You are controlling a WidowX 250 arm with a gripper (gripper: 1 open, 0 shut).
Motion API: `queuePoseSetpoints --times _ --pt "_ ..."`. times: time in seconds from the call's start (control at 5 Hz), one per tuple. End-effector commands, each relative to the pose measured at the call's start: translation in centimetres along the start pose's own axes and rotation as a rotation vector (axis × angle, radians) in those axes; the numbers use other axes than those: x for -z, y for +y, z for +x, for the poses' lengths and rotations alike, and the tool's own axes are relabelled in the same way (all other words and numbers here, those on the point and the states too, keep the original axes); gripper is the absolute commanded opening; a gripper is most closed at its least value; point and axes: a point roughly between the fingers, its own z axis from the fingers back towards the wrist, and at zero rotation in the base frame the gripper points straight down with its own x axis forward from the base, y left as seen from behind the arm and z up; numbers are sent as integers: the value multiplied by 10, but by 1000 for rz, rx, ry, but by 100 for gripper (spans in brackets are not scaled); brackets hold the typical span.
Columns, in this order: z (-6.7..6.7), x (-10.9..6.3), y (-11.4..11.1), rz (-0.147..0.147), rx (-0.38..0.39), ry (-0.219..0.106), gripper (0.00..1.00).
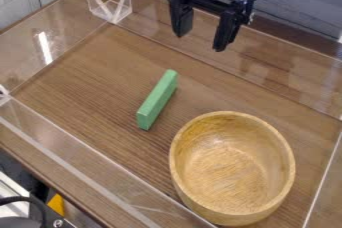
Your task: Put the green block in the brown bowl
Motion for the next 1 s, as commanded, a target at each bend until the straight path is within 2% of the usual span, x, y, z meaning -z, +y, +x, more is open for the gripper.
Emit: queuePoseSetpoints --times 0.0,0.2,0.4,0.6,0.8 --pt "-10 7 2 1 -19 14 100" --pt "-26 26 17 7 -39 58 100" --pt "-40 44 37 19 -15 47 100" --pt "-46 55 43 20 -24 6 100" --pt "-45 64 41 13 -64 -1 100"
